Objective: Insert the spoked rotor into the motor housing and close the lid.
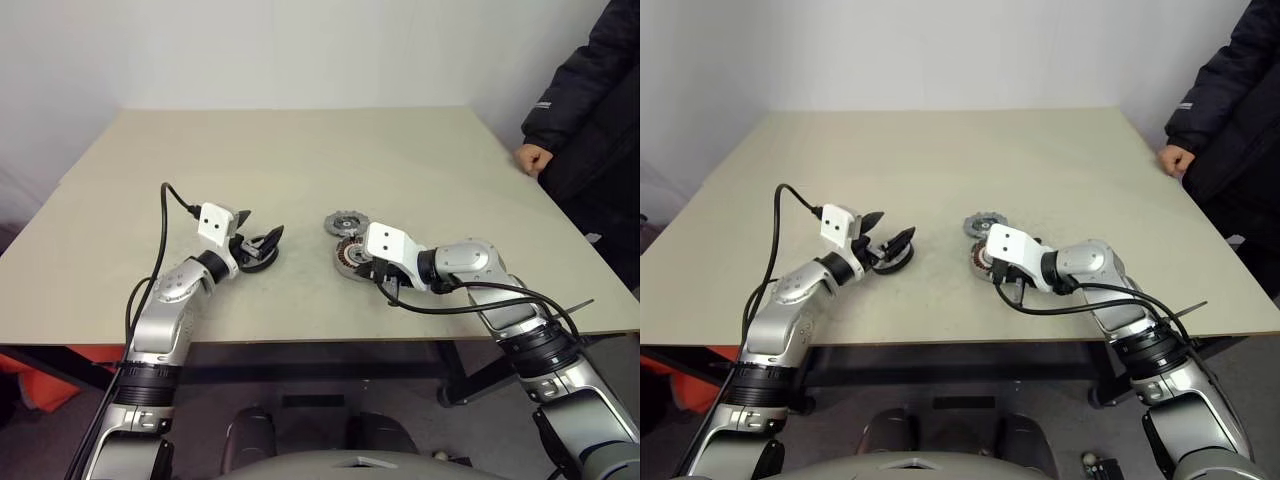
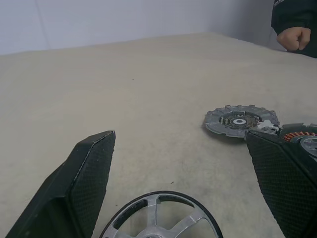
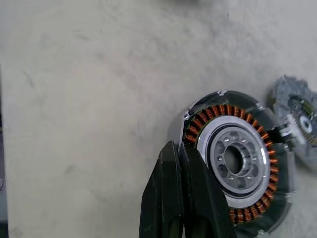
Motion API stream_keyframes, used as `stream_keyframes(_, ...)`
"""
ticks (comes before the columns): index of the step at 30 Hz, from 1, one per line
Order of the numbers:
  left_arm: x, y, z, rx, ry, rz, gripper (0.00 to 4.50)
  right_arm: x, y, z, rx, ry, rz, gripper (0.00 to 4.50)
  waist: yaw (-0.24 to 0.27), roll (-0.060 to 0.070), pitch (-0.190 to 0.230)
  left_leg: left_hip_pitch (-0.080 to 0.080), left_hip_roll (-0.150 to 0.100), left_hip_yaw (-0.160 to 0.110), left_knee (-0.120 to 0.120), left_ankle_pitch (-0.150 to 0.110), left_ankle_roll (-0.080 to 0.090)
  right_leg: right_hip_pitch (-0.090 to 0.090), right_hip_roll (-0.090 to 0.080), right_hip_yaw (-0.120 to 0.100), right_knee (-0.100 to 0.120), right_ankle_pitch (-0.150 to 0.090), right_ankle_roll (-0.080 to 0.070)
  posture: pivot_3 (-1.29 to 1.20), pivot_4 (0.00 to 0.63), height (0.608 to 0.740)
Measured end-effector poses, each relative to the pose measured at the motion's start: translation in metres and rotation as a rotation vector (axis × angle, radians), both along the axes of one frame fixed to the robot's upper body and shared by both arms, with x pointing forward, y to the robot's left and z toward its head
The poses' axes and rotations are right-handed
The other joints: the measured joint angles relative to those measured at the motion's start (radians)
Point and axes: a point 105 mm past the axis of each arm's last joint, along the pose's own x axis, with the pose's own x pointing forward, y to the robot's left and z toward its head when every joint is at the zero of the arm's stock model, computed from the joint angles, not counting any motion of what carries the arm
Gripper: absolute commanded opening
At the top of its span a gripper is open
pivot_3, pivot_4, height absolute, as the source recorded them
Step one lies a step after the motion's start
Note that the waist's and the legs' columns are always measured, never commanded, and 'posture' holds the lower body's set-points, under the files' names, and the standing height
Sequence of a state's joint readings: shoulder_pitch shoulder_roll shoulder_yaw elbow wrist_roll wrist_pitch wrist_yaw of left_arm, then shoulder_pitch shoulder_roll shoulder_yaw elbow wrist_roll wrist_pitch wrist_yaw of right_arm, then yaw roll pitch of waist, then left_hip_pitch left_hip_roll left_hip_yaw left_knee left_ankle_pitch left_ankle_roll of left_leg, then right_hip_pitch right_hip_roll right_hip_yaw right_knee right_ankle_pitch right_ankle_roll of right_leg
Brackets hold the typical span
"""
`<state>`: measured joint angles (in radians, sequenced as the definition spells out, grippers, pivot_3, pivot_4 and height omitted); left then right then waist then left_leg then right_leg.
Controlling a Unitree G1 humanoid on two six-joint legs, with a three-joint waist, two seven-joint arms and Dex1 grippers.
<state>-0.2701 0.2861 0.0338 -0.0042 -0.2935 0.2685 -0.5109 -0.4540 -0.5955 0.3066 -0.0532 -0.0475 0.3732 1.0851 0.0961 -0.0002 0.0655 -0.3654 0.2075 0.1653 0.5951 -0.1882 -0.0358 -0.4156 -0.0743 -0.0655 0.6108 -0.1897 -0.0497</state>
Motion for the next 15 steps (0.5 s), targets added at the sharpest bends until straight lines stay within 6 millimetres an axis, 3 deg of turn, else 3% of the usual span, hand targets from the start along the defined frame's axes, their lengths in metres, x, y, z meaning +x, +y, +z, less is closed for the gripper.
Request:
stream_keyframes(2, 0.000, 0.000, 0.000, 0.000, 0.001, -0.003, 4.40, -0.002, 0.001, 0.001, 0.008, 0.011, 0.009, 0.65, 0.000, 0.000, 0.000, 0.000, 0.000, 0.000, 0.000, 0.000, 0.000, 0.000, 0.000, 0.000, 0.000, 0.000, -0.001, 0.00, 0.000, 0.740)
stream_keyframes(8, 0.002, 0.000, -0.003, 0.001, 0.011, -0.004, 4.40, 0.001, -0.001, 0.002, 0.005, -0.012, -0.010, 2.74, 0.000, 0.000, 0.000, 0.006, 0.000, 0.000, 0.000, 0.000, 0.000, 0.007, 0.000, 0.000, 0.000, -0.002, 0.004, 0.00, 0.000, 0.740)
stream_keyframes(15, 0.002, 0.000, -0.004, 0.000, 0.014, -0.007, 4.40, 0.012, -0.005, 0.013, 0.023, -0.061, -0.072, 2.74, 0.000, 0.000, 0.000, 0.013, 0.000, 0.000, 0.000, 0.000, 0.000, 0.013, 0.000, 0.000, -0.002, -0.003, 0.005, 0.00, 0.000, 0.740)
